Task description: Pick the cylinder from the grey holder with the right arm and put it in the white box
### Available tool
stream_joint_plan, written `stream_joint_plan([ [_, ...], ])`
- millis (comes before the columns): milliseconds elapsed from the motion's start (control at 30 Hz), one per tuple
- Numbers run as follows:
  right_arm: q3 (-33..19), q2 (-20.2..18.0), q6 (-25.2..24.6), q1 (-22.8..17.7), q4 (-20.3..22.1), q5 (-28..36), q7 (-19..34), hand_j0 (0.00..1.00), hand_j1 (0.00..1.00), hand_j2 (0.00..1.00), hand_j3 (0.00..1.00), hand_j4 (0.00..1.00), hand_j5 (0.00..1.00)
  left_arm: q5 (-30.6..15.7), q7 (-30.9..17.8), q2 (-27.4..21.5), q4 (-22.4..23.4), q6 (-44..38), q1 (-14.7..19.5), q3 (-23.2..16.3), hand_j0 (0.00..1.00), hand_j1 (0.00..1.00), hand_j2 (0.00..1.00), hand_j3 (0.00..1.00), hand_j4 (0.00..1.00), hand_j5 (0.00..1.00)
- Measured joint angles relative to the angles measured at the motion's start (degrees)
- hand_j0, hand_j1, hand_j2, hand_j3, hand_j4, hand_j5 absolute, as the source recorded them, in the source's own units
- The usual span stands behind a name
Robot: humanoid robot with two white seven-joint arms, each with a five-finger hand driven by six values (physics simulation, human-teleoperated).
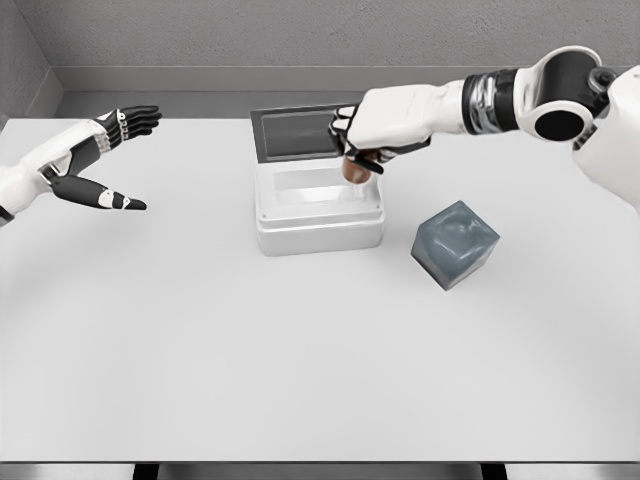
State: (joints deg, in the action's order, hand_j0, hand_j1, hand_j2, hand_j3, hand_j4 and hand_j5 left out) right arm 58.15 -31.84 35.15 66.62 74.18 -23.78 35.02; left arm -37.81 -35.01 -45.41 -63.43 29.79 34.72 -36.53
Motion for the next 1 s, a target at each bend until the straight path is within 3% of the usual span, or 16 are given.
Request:
stream_joint_plan([
  [267,1.5,0.57,-0.01,0.44,-1.2,0.02,0.02,0.12,0.12,0.12,0.12,0.12,0.12,-0.07,0.0,-0.09,-0.05,0.25,-0.35,0.0,1.0,1.0,1.0,1.0,1.0,1.0],
  [433,2.12,1.25,-0.01,0.79,-1.87,0.02,0.03,0.12,0.12,0.12,0.12,0.12,0.12,-0.58,0.0,-1.49,-1.47,2.79,-3.78,-0.01,1.0,1.0,1.0,1.0,1.0,1.0],
  [600,2.45,1.49,-0.01,1.32,-2.7,-0.01,0.04,0.12,0.12,0.12,0.12,0.12,0.12,-0.86,0.0,-2.07,-1.98,4.84,-4.74,0.49,1.0,1.0,1.0,1.0,1.0,1.0],
  [867,2.59,1.54,0.0,1.76,-2.88,-0.02,0.03,0.13,0.13,0.13,0.13,0.13,0.13,-0.93,0.0,-2.16,-2.06,5.27,-4.75,1.1,1.0,1.0,1.0,1.0,1.0,1.0],
  [1000,2.53,1.55,0.0,2.02,-2.89,-0.01,0.02,0.33,0.33,0.33,0.33,0.33,0.33,-0.92,0.0,-2.18,-2.03,5.3,-4.83,1.23,1.0,1.0,1.0,1.0,1.0,1.0],
])
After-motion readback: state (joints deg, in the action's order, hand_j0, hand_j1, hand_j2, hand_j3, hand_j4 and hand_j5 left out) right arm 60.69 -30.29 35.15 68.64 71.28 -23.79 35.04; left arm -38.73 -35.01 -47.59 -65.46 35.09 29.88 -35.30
